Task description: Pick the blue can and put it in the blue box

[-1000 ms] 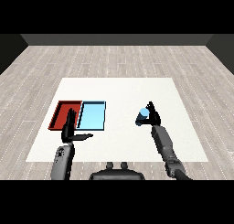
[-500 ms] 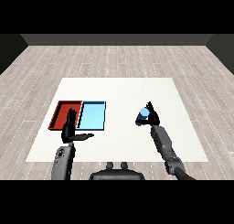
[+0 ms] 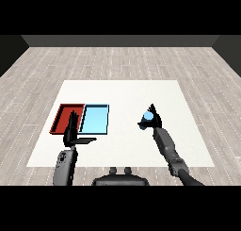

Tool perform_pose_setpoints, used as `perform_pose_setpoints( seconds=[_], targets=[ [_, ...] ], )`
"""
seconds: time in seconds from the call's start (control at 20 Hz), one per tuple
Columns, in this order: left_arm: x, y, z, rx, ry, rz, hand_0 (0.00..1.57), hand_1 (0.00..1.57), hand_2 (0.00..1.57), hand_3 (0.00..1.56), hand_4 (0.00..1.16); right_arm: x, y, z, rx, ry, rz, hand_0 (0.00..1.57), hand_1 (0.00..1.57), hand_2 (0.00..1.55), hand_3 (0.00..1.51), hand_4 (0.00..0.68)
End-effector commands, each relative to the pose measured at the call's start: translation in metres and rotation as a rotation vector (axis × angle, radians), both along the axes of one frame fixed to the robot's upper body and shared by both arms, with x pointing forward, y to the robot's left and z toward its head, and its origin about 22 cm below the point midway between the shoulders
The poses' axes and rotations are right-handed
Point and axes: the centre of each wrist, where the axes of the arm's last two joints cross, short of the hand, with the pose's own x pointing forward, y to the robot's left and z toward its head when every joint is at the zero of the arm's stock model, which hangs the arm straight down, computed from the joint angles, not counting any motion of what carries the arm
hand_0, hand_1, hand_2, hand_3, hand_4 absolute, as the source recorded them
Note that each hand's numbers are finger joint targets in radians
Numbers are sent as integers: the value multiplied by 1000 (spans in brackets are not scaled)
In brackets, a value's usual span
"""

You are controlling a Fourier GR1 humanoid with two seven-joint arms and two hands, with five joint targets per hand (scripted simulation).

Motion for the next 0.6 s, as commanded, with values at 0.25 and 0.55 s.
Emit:
perform_pose_setpoints(
  seconds=[0.25,0.55],
  targets=[
    [-2,-21,-2,-5,-15,-25,0,0,0,0,0,-8,-3,-11,-121,102,-98,1466,1466,1466,1446,536],
    [-16,-11,4,14,-4,-6,0,0,0,0,0,8,26,10,-116,53,-101,1456,1456,1449,1419,523]
  ],
)
